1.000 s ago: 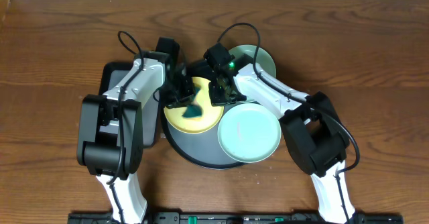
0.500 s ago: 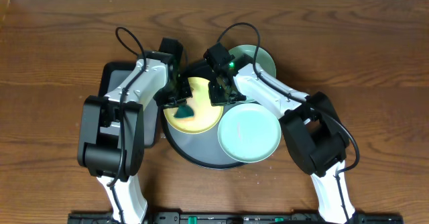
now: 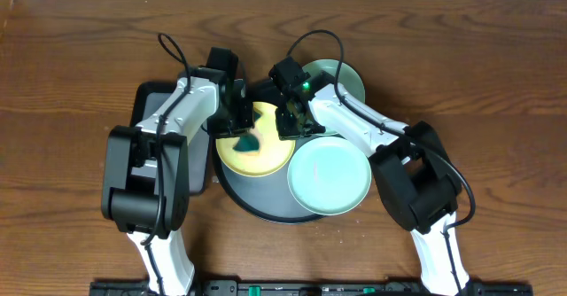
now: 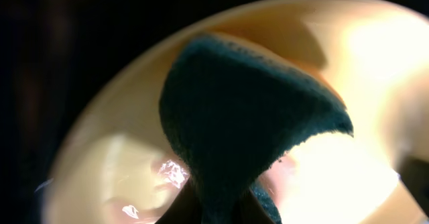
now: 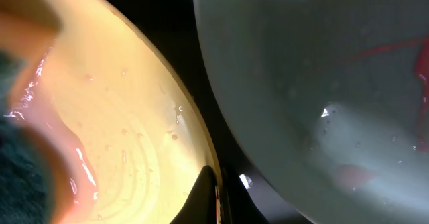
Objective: Clean dirty plates on tray and stack at the side
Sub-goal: 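Scrub the yellow plate with the sponge while right gripper holds it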
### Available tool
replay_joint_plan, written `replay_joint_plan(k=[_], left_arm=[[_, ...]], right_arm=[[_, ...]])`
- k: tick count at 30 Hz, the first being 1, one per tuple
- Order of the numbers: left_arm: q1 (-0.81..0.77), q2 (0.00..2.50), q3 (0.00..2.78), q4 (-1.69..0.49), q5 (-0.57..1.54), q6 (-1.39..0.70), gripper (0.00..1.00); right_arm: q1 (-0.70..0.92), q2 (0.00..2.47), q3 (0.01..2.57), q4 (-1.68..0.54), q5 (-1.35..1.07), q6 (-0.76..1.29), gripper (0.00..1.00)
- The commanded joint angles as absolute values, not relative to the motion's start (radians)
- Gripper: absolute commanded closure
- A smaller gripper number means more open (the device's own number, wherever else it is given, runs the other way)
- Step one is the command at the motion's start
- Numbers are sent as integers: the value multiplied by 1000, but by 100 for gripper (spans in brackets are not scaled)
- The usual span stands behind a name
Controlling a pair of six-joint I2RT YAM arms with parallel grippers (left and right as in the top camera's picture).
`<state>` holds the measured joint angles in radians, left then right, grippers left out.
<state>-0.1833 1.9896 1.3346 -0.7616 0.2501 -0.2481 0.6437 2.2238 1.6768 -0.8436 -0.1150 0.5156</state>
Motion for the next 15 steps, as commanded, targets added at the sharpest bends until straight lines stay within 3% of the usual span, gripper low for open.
replay_joint_plan(k=[1, 9, 15], left_arm=[[-176, 1985, 1378, -817, -20, -377, 93], [-168, 1900, 1539, -970, -20, -376, 93], [-79, 1827, 1573, -1084, -19, -359, 93]], right_arm=[[653, 2271, 1680, -845, -106, 508, 99], [653, 2271, 1680, -845, -106, 508, 99], [653, 2264, 1694, -846, -130, 451, 99]])
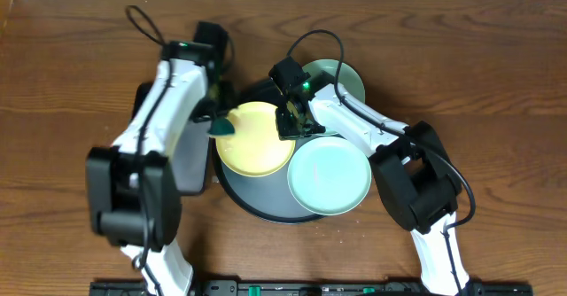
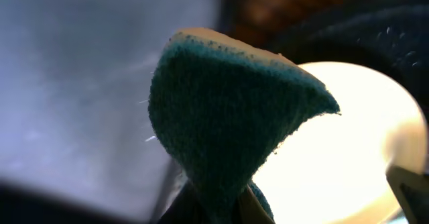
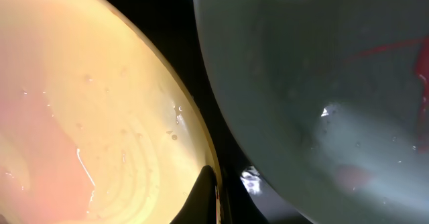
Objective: Clean dirty plates on tray and stack at the side
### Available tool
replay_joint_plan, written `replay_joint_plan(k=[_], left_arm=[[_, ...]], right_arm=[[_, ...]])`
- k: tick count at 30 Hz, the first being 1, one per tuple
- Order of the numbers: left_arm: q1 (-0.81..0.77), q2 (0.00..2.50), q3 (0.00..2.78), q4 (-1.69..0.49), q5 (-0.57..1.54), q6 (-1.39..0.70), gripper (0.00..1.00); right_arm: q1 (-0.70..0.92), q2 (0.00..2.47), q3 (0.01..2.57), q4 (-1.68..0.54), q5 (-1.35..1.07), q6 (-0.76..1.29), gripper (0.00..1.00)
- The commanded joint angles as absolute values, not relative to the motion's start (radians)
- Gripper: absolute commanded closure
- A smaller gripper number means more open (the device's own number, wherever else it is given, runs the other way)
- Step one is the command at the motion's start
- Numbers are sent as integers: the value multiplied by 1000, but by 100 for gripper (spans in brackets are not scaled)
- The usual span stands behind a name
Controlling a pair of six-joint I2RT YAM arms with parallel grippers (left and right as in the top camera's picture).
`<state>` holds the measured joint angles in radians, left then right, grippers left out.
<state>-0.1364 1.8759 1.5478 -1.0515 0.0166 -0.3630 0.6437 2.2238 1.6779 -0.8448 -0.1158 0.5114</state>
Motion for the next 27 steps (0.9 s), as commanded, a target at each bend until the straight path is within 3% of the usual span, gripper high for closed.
replay_joint_plan(k=[1, 6, 9, 27], left_arm=[[-60, 1822, 1573, -1095, -19, -347, 93], [48, 1824, 1572, -1110, -19, -316, 92], [96, 1824, 1572, -1110, -19, -316, 87], [133, 1824, 1572, -1110, -19, -316, 89]], right_arm=[[653, 2259, 1703, -850, -140, 421, 99], [669, 2181, 1727, -865, -100, 318, 99], [695, 2116, 1727, -869, -4, 297, 99], [980, 1914, 1727, -882, 1047, 219, 99]])
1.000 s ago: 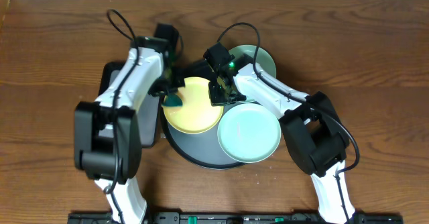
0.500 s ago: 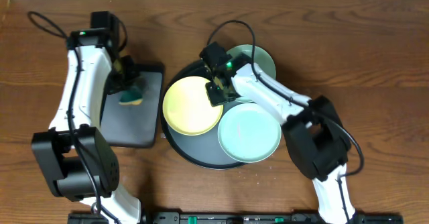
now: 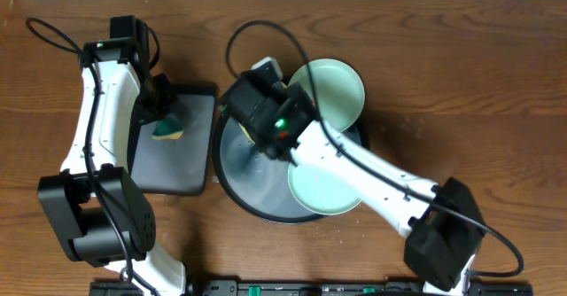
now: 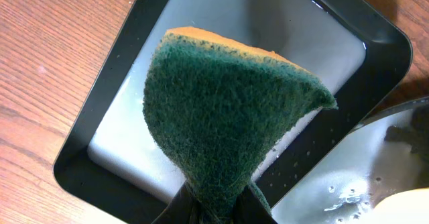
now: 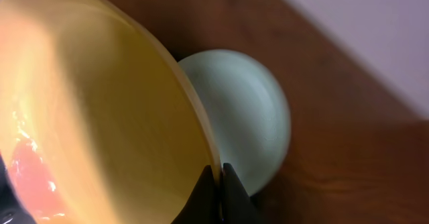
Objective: Clean dirty plates on tray and stack at the side
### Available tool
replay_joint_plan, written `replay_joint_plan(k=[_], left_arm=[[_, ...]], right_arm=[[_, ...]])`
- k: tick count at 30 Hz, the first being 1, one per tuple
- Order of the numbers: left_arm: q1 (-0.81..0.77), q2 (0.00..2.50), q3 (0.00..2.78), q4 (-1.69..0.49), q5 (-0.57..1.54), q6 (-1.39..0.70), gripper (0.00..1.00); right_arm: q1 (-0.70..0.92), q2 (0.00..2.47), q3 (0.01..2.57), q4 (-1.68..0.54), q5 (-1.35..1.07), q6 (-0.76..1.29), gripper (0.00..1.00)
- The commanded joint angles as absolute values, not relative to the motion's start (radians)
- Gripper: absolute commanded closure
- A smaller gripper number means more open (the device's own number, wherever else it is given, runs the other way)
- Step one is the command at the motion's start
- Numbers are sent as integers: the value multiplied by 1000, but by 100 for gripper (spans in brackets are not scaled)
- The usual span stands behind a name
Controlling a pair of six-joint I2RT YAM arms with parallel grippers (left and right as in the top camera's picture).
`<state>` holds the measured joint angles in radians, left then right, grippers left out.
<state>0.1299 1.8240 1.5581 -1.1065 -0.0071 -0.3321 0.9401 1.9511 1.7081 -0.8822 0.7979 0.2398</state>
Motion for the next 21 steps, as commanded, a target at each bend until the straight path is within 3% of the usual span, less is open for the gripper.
replay_joint_plan(k=[1, 6, 15, 18, 21], left_arm=[[133, 1824, 1572, -1110, -19, -316, 89], [133, 1824, 1572, -1110, -19, -316, 89], [133, 1824, 1572, -1110, -19, -316, 89], [133, 1824, 1572, -1110, -19, -316, 89], [133, 1824, 1572, -1110, -19, -316, 89]], right_arm=[[1005, 1914, 1727, -882, 1121, 219, 99], [1087, 1914, 1727, -879, 1331, 220, 99], [1113, 1914, 1727, -880, 1375, 227, 99], [1102, 1914, 1726, -902, 1214, 231, 99], [1046, 1915, 1713, -917, 859, 236, 99]])
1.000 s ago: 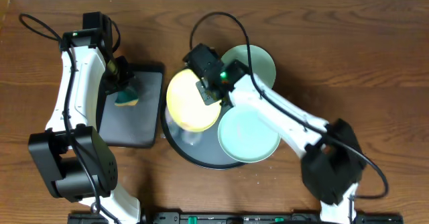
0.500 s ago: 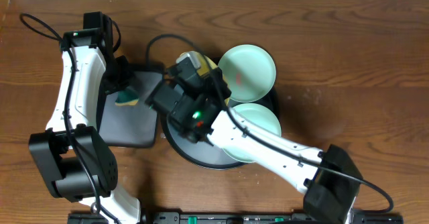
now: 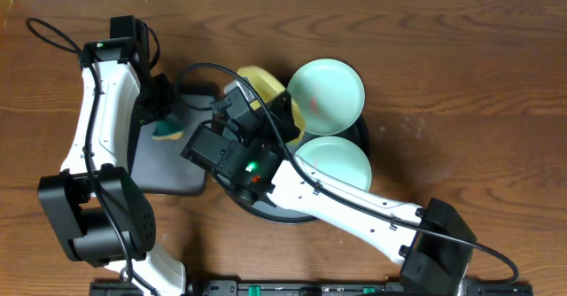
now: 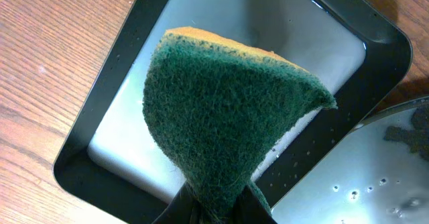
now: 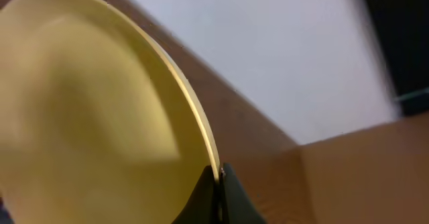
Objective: Clean dirty plates on tray and stack at the side
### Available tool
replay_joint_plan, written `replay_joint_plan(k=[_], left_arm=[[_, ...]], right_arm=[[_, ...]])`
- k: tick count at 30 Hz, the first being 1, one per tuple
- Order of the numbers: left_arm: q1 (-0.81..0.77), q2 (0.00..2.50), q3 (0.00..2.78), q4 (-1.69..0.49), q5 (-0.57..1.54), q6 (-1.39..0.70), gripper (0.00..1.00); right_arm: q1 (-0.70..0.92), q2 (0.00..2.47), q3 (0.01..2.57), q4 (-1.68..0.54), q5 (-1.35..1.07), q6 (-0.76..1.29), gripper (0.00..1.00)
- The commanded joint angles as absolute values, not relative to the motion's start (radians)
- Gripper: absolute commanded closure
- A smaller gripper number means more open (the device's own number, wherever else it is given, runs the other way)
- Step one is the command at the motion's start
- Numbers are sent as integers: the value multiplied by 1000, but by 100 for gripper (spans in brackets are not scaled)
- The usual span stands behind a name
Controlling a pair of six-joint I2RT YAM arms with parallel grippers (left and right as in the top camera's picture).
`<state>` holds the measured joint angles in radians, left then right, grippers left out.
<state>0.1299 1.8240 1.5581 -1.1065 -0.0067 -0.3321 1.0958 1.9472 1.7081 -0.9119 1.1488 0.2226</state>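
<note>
My right gripper (image 5: 218, 184) is shut on the rim of the yellow plate (image 5: 100, 117), held high and tilted on edge. Overhead, the yellow plate (image 3: 264, 85) shows beside the pale green plate (image 3: 329, 90) that lies on the table behind the round dark tray (image 3: 365, 138). A second green plate (image 3: 335, 163) lies on that tray. My left gripper (image 4: 218, 204) is shut on the green sponge (image 4: 228, 110) and holds it over the black rectangular basin (image 4: 127, 127). In the overhead view the sponge (image 3: 166, 129) hangs above the basin (image 3: 182, 167).
The raised right arm (image 3: 292, 185) covers most of the round tray in the overhead view. The basin holds shallow water. Wet grey tray surface (image 4: 382, 170) lies right of the basin. Brown wooden table (image 3: 461, 83) extends all around.
My right gripper has carried the yellow plate higher and tipped it more on edge; it now shows next to the green plate behind the tray. The left gripper and sponge have stayed put.
At first the sponge in my left gripper lay on the yellow plate on the tray, my right gripper pinching its rim. Then the sponge was off the plate's left edge. Later it hung over the basin and the plate was lifted, now higher and tilted.
</note>
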Motion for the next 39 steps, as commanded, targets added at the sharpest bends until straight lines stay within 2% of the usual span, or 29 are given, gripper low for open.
replay_joint_plan(k=[1, 6, 9, 13, 17, 18, 24, 30, 34, 39], left_arm=[[133, 1824, 1572, -1110, -19, -316, 89], [133, 1824, 1572, -1110, -19, -316, 89], [133, 1824, 1572, -1110, -19, -316, 89], [133, 1824, 1567, -1110, -19, -316, 89], [133, 1824, 1565, -1114, -19, -316, 89], [133, 1824, 1565, -1114, -19, -316, 89], [133, 1824, 1565, -1114, -19, -316, 89], [133, 1824, 1565, -1113, -19, -316, 89], [133, 1824, 1565, -1106, -19, -316, 89], [133, 1824, 1565, -1105, -19, -316, 89]], right_arm=[[1032, 1915, 1713, -918, 800, 246, 99], [897, 1872, 1715, -910, 430, 257, 99], [761, 1794, 1715, -910, 186, 256, 99], [543, 1690, 1715, -948, 4, 254, 99], [308, 1613, 1715, -1052, -20, 253, 99], [195, 1602, 1714, -1103, -20, 250, 99], [-74, 1621, 1600, -1125, -15, 178, 99], [-202, 1622, 1326, -894, -16, 158, 99], [-219, 1622, 1125, -675, -15, 103, 99], [-219, 1622, 990, -538, 3, 88, 99]])
